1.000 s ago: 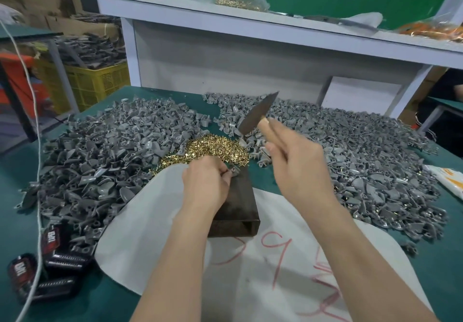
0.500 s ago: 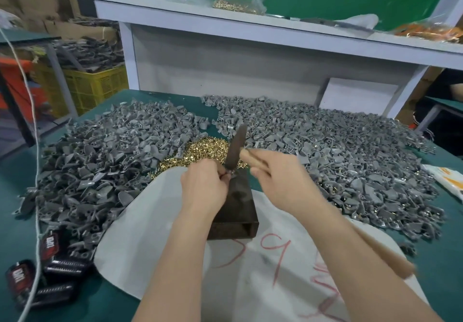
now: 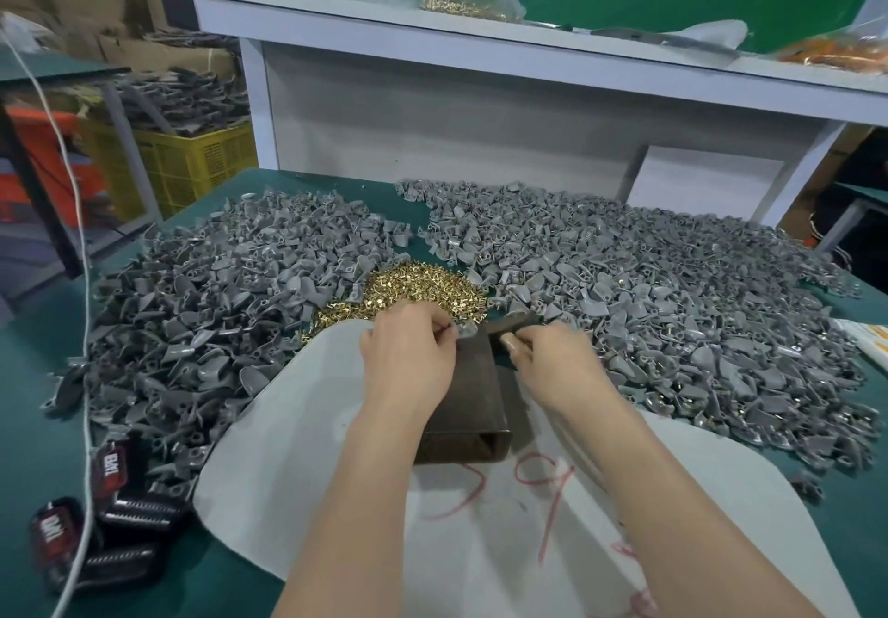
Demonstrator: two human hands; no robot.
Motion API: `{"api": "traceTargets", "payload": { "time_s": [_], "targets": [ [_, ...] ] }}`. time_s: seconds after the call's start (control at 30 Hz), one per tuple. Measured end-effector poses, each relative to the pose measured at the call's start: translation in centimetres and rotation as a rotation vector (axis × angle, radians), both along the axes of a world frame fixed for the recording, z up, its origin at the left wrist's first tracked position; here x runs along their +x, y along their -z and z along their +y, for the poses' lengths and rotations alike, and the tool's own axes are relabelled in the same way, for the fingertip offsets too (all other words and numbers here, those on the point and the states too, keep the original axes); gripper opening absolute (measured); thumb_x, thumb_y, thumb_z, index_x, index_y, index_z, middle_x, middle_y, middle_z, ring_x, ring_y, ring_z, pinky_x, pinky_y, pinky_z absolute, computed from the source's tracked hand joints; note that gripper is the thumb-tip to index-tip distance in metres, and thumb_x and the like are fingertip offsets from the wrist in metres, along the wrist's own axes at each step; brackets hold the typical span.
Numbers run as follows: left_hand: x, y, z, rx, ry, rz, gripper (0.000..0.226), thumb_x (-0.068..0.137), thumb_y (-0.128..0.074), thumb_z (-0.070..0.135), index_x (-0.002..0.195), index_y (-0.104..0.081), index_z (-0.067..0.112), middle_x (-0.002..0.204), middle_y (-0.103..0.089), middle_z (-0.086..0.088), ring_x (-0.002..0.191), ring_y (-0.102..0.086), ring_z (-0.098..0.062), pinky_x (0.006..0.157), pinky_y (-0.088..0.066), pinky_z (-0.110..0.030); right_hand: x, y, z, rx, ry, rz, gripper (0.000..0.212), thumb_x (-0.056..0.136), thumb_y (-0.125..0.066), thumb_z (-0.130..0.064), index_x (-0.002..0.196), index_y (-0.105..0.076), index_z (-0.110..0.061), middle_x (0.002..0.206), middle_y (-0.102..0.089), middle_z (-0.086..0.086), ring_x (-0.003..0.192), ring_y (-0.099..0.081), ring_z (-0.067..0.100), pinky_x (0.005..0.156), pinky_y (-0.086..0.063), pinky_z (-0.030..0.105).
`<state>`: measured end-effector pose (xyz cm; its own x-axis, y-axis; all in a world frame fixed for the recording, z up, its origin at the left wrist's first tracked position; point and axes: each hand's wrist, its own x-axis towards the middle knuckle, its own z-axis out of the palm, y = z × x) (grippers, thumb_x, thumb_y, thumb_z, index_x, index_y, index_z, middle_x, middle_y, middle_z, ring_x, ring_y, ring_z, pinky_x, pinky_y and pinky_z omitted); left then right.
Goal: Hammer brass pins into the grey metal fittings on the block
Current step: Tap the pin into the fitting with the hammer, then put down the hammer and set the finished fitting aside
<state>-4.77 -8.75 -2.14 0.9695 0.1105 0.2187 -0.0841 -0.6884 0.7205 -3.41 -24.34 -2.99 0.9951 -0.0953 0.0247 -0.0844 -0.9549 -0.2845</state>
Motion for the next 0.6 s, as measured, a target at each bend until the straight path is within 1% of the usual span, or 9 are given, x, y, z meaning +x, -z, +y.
{"api": "traceTargets", "payload": {
  "time_s": [0.1, 0.2, 0.27, 0.33, 0.37, 0.4, 0.43, 0.47, 0.6],
  "targets": [
    [0.1, 0.0, -0.2, -0.030, 0.037, -0.031, 0.012, 0.091, -0.060, 0.023, 0.098, -0.070, 0.021, 0.102, -0.065, 0.002, 0.099, -0.058, -0.021, 0.090, -0.048, -0.041, -0.4, -2.2, 0.5, 0.196, -0.172, -0.168, 0.034, 0.095, -0.050, -0.035, 0.126, -0.057, -0.024, 0.106, -0.064, -0.002, 0.096, -0.058, 0.015, 0.091, -0.048, 0.034],
    [0.2, -0.2, -0.4, -0.217, 0.105, -0.059, 0.012, 0.090, -0.061, 0.017, 0.098, -0.069, 0.018, 0.102, -0.066, 0.000, 0.095, -0.060, -0.016, 0.087, -0.048, -0.031, -0.5, -3.9, 1.8, 0.483, -0.316, -0.054, 0.013, 0.090, -0.060, -0.025, 0.101, -0.067, -0.024, 0.087, -0.069, -0.009, 0.075, -0.064, 0.004, 0.071, -0.054, 0.025],
    [0.3, -0.4, -0.2, -0.441, 0.052, -0.092, 0.022, 0.091, -0.061, 0.018, 0.113, -0.065, 0.018, 0.113, -0.063, 0.003, 0.091, -0.058, -0.004, 0.081, -0.044, -0.016, 0.9, -4.7, 1.7, 0.585, -0.196, -0.206, 0.012, 0.090, -0.061, -0.024, 0.101, -0.065, -0.025, 0.094, -0.068, -0.008, 0.076, -0.063, 0.005, 0.062, -0.052, 0.016],
    [0.5, -0.5, 0.4, -0.704, -0.115, -0.144, 0.028, 0.093, -0.058, 0.020, 0.121, -0.059, 0.021, 0.117, -0.057, 0.009, 0.086, -0.053, 0.007, 0.068, -0.038, -0.001, 3.1, -5.8, 0.9, 0.628, 0.101, -0.391, 0.044, 0.089, -0.061, -0.028, 0.131, -0.049, -0.023, 0.121, -0.058, -0.004, 0.097, -0.060, 0.010, 0.077, -0.052, 0.017],
    [0.6, -0.6, 0.8, -0.833, -0.207, -0.177, 0.026, 0.094, -0.056, 0.018, 0.120, -0.059, 0.022, 0.115, -0.057, 0.009, 0.085, -0.052, 0.010, 0.063, -0.037, 0.002, 4.3, -6.0, 0.6, 0.578, 0.238, -0.376, 0.065, 0.088, -0.061, -0.032, 0.145, -0.030, -0.024, 0.140, -0.044, 0.005, 0.120, -0.050, 0.022, 0.098, -0.047, 0.032],
    [0.6, -0.6, 1.1, -0.956, -0.290, -0.214, 0.024, 0.094, -0.054, 0.015, 0.117, -0.058, 0.021, 0.112, -0.057, 0.009, 0.084, -0.052, 0.010, 0.059, -0.037, 0.004, 5.1, -6.0, 0.9, 0.476, 0.313, -0.319, 0.079, 0.088, -0.061, -0.037, 0.150, -0.013, -0.027, 0.153, -0.023, 0.012, 0.138, -0.028, 0.032, 0.112, -0.030, 0.046],
    [0.7, -0.6, 1.4, -1.067, -0.362, -0.244, 0.023, 0.094, -0.052, 0.012, 0.114, -0.058, 0.021, 0.110, -0.057, 0.008, 0.082, -0.053, 0.010, 0.058, -0.037, 0.003, 5.5, -5.7, 1.9, 0.359, 0.306, -0.267, 0.083, 0.088, -0.059, -0.038, 0.150, -0.004, -0.031, 0.157, -0.005, 0.015, 0.143, -0.009, 0.036, 0.116, -0.015, 0.052],
    [0.8, -0.6, 1.7, -1.160, -0.422, -0.262, 0.022, 0.094, -0.050, 0.009, 0.111, -0.056, 0.021, 0.108, -0.057, 0.008, 0.082, -0.053, 0.008, 0.060, -0.038, 0.002, 5.9, -5.0, 3.3, 0.271, 0.219, -0.237, 0.080, 0.089, -0.058, -0.037, 0.150, -0.006, -0.034, 0.157, 0.001, 0.015, 0.144, -0.005, 0.037, 0.116, -0.012, 0.054],
    [1.3, -0.3, 2.6, -1.375, -0.561, -0.291, 0.019, 0.093, -0.046, 0.005, 0.108, -0.051, 0.017, 0.111, -0.057, 0.000, 0.099, -0.057, -0.010, 0.073, -0.040, -0.010, 7.1, -2.1, 10.4, 0.121, -0.384, -0.068, 0.044, 0.094, -0.051, -0.021, 0.136, -0.046, -0.034, 0.147, -0.041, 0.004, 0.130, -0.043, 0.027, 0.108, -0.036, 0.045]
  ]
}}
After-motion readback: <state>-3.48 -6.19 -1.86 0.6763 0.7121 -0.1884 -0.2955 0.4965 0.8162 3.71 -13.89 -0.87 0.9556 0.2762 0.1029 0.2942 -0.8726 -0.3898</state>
